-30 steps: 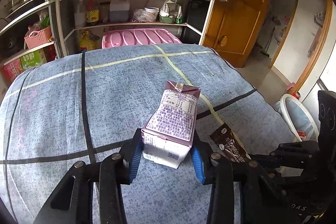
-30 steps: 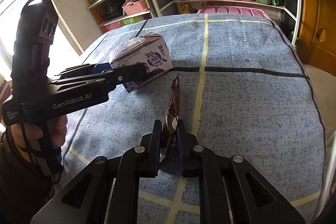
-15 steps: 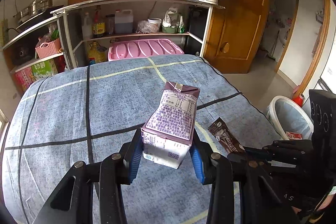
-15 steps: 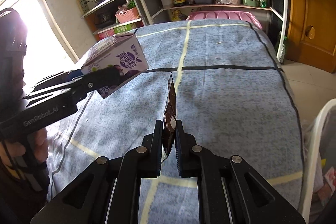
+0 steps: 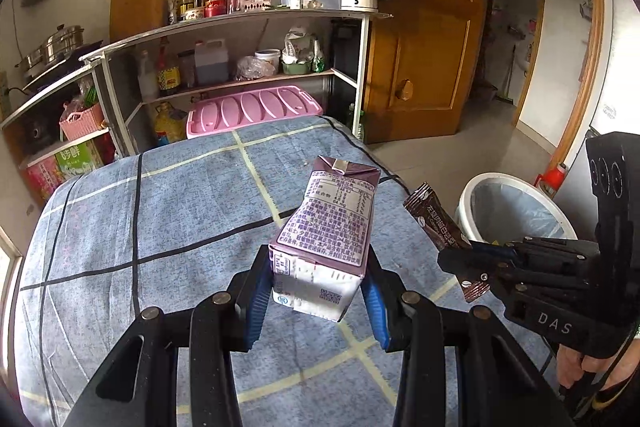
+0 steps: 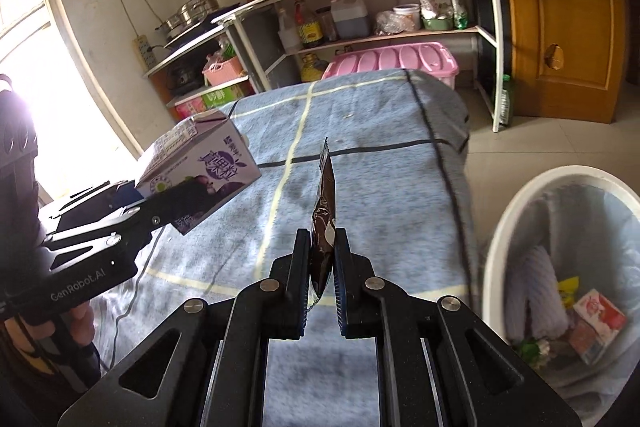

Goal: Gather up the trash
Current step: 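Carry the chocolate bar over the bin with the right tool while the left tool lifts the purple carton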

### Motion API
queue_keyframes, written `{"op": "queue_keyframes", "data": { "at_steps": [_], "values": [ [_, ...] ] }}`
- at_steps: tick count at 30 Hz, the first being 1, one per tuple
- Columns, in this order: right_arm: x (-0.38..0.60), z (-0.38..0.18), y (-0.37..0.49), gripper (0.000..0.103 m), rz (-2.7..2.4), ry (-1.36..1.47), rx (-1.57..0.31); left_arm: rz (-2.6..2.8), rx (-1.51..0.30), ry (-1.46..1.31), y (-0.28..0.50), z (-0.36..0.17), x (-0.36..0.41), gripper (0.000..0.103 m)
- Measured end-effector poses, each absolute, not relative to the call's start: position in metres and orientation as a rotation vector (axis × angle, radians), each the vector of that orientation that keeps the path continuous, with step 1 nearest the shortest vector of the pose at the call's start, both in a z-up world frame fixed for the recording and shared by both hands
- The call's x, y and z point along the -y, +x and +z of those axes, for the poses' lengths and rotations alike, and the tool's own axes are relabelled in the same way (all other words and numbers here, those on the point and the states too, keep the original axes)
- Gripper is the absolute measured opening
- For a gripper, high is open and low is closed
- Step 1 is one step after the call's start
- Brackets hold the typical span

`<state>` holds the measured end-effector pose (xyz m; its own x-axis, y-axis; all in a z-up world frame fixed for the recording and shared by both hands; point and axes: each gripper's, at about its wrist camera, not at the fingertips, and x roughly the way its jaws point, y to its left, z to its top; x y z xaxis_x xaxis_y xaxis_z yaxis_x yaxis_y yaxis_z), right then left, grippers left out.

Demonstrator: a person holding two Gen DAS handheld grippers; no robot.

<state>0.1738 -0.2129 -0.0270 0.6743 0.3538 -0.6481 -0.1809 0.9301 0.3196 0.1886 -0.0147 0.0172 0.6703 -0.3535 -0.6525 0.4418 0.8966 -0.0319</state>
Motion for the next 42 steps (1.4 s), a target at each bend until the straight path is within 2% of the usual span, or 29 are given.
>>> {"op": "queue_keyframes", "data": {
  "at_steps": [18,21,22,23,29,30,32,33,36,38,42],
  "values": [
    [0.325,-0.009,0.118,0.011,0.142,0.295,-0.704,-0.590,-0.666,0.159,0.146,0.032,0.121,0.041],
    [0.343,-0.011,0.111,0.011,0.108,0.302,-0.704,-0.606,-0.669,0.184,0.144,0.026,0.142,0.040],
    [0.350,-0.012,0.108,0.011,0.097,0.311,-0.703,-0.610,-0.678,0.180,0.145,0.023,0.145,0.035],
    [0.356,-0.013,0.106,0.011,0.089,0.322,-0.703,-0.619,-0.700,0.167,0.148,0.018,0.149,0.034],
    [0.375,-0.016,0.101,0.011,0.074,0.347,-0.701,-0.566,-0.718,0.170,0.154,0.005,0.150,0.034],
    [0.376,-0.017,0.101,0.011,0.075,0.354,-0.701,-0.548,-0.716,0.179,0.155,0.005,0.149,0.036],
    [0.374,-0.018,0.101,0.011,0.088,0.364,-0.703,-0.506,-0.709,0.185,0.158,0.006,0.142,0.051],
    [0.372,-0.019,0.102,0.011,0.094,0.362,-0.705,-0.483,-0.706,0.181,0.160,0.006,0.137,0.055],
    [0.366,-0.022,0.106,0.011,0.111,0.360,-0.712,-0.449,-0.687,0.166,0.158,0.012,0.124,0.059],
    [0.364,-0.025,0.109,0.011,0.122,0.362,-0.718,-0.417,-0.665,0.163,0.157,0.014,0.117,0.068],
    [0.356,-0.027,0.113,0.011,0.140,0.355,-0.728,-0.381,-0.683,0.130,0.163,0.007,0.099,0.071]
  ]
}}
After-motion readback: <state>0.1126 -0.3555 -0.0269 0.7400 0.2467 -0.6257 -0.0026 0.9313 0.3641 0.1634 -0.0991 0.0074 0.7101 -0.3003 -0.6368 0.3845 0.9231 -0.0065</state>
